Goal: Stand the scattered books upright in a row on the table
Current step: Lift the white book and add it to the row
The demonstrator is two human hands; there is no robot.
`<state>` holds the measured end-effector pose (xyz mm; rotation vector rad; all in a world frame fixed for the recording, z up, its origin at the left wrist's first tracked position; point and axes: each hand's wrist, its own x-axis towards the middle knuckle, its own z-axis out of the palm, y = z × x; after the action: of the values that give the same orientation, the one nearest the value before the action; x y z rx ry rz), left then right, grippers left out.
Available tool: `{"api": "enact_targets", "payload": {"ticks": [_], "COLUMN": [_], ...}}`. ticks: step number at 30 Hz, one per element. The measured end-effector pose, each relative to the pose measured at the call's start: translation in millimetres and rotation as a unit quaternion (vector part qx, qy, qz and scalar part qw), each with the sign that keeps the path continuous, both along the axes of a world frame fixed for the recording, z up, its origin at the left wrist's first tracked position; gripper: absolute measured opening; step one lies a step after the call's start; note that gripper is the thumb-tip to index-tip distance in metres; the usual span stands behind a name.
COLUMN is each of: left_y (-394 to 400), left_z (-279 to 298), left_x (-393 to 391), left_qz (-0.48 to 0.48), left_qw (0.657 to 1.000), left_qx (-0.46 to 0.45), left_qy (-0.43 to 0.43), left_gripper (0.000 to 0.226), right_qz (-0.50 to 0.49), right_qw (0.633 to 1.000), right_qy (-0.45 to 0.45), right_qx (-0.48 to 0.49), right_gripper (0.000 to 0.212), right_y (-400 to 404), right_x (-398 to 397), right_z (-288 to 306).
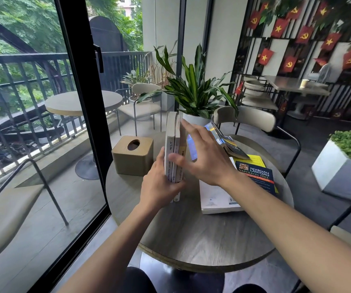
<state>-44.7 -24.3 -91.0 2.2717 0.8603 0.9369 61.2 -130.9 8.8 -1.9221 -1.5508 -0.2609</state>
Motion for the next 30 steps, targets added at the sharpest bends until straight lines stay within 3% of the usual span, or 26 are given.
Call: {"api": "enact_targets", "payload": {"ticks": [7, 14, 20, 27, 30], "left_y": [0, -2, -1, 0, 2], "left_z": [1, 2, 2, 0, -1], "left_x": [0, 0, 0, 0, -2], "left_qz": [-0.003, -0.005, 0.001, -0.005, -0.018], "left_qw": [1.000, 1.000, 1.000, 1.000, 1.000], "left_qx": [0.014, 0.017, 0.021, 0.018, 0.013], "left_qy": [-0.015, -0.009, 0.001, 0.003, 0.003], "left_gripper": [0.084, 0.083, 0.080, 0.081, 0.086], "right_qz": [-0.130, -0.269, -0.345, -0.383, -0.359], "right_qw": [0.989, 0.960, 0.903, 0.868, 0.880], "right_qy": [0.013, 0.001, 0.057, 0.123, 0.146], "right_qx": [0.073, -0.076, -0.252, -0.293, -0.275], "right_gripper": [0.081, 0.080, 0.109, 0.128, 0.107], "right_y": [-14, -28, -35, -31, -31], "right_x": [32, 53, 58, 69, 78], "right_z": [-25, -53, -62, -57, -57]}}
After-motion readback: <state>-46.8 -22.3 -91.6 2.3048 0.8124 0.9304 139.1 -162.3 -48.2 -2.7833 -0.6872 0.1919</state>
